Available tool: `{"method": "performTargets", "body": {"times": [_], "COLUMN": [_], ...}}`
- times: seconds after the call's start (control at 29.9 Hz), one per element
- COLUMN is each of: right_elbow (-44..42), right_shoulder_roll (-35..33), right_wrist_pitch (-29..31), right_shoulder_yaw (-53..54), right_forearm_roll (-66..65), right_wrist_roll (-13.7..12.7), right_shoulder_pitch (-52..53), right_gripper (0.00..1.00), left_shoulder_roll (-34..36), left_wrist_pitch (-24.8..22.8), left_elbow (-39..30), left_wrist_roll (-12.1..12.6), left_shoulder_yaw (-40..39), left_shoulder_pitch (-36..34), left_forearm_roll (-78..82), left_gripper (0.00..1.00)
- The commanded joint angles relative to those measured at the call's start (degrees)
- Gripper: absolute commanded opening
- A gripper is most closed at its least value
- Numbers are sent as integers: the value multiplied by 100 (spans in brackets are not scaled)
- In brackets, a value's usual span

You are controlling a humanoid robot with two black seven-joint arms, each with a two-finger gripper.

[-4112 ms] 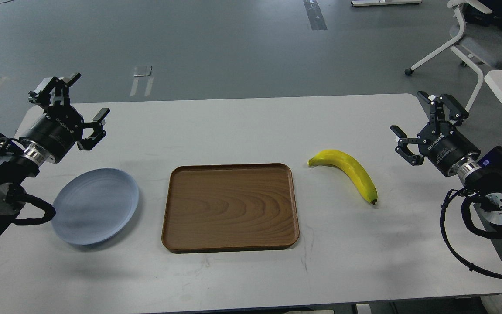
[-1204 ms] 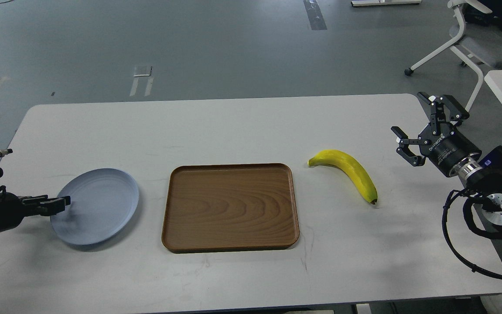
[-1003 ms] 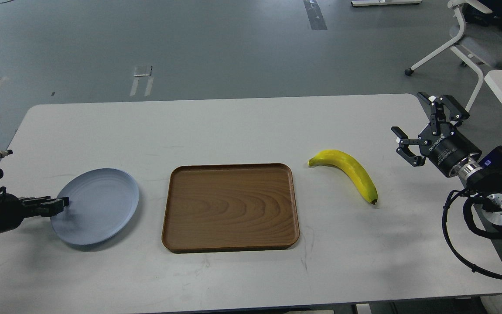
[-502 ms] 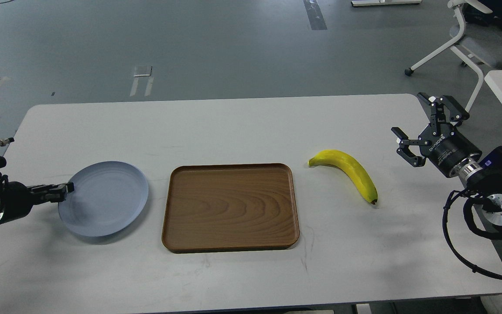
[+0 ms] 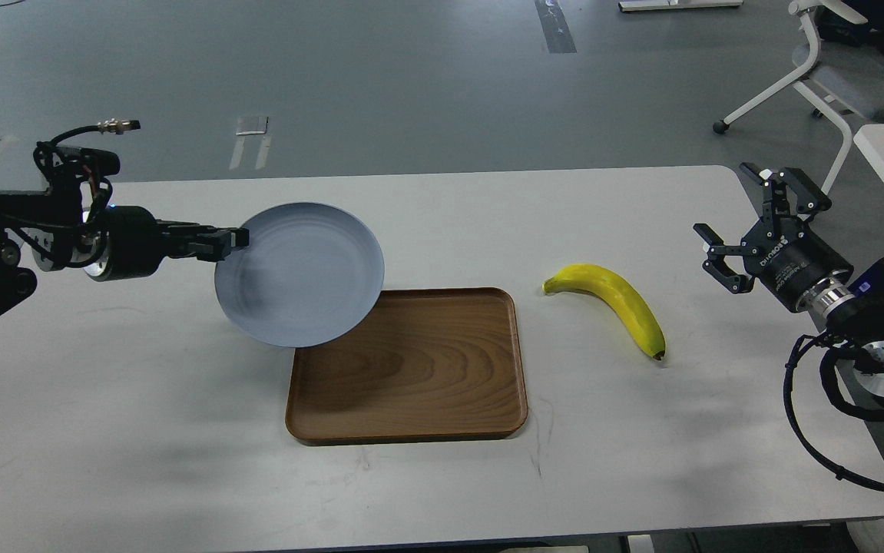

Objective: Place banana on plate with both arms
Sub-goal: 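Lift the plate with the left gripper and set it on the wooden tray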

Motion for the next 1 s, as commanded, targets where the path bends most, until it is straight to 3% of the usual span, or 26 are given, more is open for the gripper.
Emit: {"method": "performTargets", "body": {"times": [0.0,0.23,0.47,0.97], "right_elbow": [0,0,0,0], "right_shoulder_roll": [1,-8,-113,-131], "right_wrist_pitch": [1,1,1,1], "right_shoulder_yaw": [0,0,9,0], "right_forearm_roll": [0,0,0,0], "right_wrist_roll": [0,0,0,0], "right_shoulder_pitch": [-17,-34,-52,-78], "right_gripper": [100,100,100,100], "left_shoulder_roll": [-560,-1563,-2406,-2882], "left_wrist_pitch": [-225,-225,-225,-181], "left_elbow": [-44,123,1106,1723], "left_wrist_roll": [-1,-1,-1,-1], "left_shoulder_yaw": [98,379,625,854], "left_shoulder_pitch": [-290,-300,-247,-124], "left_forearm_roll": [130,491,518,430], "left_gripper": [0,0,0,0]}}
